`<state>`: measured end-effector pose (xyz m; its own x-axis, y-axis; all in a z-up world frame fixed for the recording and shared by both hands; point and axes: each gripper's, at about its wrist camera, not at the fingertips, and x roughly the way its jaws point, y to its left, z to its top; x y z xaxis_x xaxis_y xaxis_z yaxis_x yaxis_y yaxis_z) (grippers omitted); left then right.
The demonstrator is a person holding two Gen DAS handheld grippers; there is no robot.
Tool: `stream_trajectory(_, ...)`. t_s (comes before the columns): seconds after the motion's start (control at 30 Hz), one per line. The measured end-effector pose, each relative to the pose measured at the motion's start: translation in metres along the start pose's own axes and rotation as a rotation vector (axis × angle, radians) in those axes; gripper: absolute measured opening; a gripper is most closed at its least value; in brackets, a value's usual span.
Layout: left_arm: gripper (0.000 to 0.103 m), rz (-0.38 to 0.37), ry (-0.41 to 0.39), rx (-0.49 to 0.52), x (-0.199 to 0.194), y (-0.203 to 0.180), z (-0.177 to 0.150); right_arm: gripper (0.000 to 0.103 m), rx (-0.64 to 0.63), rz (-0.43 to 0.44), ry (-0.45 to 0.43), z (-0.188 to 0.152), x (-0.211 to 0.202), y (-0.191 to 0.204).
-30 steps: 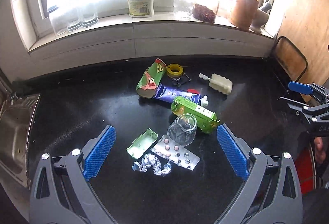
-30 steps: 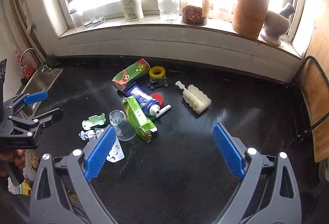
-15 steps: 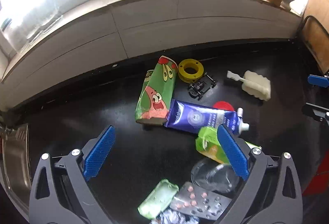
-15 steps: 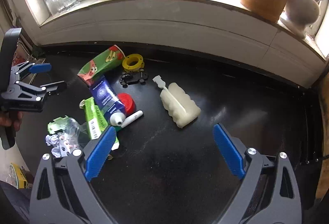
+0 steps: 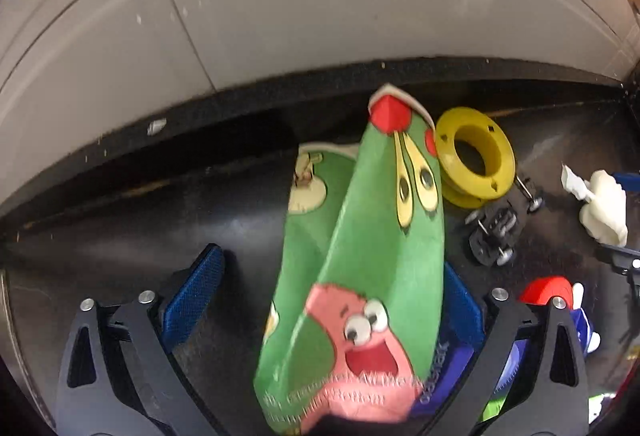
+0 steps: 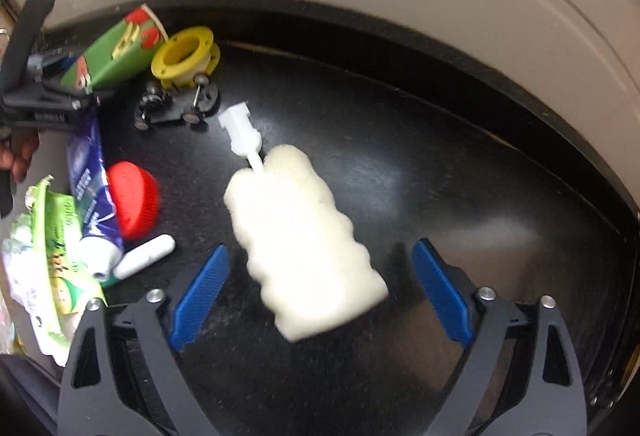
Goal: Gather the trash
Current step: 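Grasp the green cartoon paper cup with the left tool while the right tool grasps the white foam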
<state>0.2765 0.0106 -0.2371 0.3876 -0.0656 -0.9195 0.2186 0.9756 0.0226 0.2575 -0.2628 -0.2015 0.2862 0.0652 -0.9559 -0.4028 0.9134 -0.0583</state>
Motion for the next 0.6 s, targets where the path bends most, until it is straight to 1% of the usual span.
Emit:
stream_trajectory(0.03, 0.095, -0.004, -0.003, 0.007, 0.000, 0.000, 0.001, 0.074, -0.005, 0.009, 0.000, 0.001, 0.002, 0.001)
stream_trajectory(0.07, 0.087, -0.004, -0.007, 0.012, -0.001, 0.000, 0.003, 0.056, -0.005, 0.011, -0.015, 0.002, 0.001, 0.002)
stream_trajectory(0.1, 0.081, -0.005, -0.020, 0.009, -0.005, 0.001, 0.004, 0.046, -0.010, 0.014, -0.027, 0.003, -0.002, 0.004)
stream_trajectory(0.13, 0.064, -0.006, -0.025, 0.010, -0.009, 0.000, 0.006, 0.040, -0.011, 0.012, -0.023, 0.004, -0.003, 0.005)
stream_trajectory(0.17, 0.058, -0.012, -0.020, 0.011, -0.012, -0.002, 0.008, 0.034, -0.007, 0.009, -0.019, 0.004, -0.005, 0.006)
stream_trajectory(0.2, 0.058, -0.019, -0.010, 0.002, -0.017, -0.003, 0.009, 0.032, -0.001, 0.007, -0.023, 0.004, -0.008, 0.008)
stream_trajectory(0.23, 0.058, -0.021, -0.015, 0.000, -0.024, -0.005, 0.008, 0.030, 0.010, 0.004, -0.037, 0.002, -0.014, 0.010)
stream_trajectory(0.33, 0.058, 0.010, -0.047, 0.021, -0.054, -0.013, 0.005, 0.029, 0.038, -0.009, -0.077, -0.005, -0.038, 0.018)
stream_trajectory(0.4, 0.058, 0.017, -0.067, 0.015, -0.080, -0.018, -0.002, 0.029, 0.061, -0.009, -0.104, -0.012, -0.056, 0.024)
stream_trajectory(0.47, 0.058, 0.017, -0.085, 0.003, -0.111, -0.024, -0.015, 0.029, 0.086, -0.002, -0.136, -0.020, -0.079, 0.034)
stream_trajectory(0.6, 0.058, 0.019, -0.111, -0.002, -0.165, -0.041, -0.057, 0.029, 0.113, 0.010, -0.192, -0.041, -0.118, 0.057)
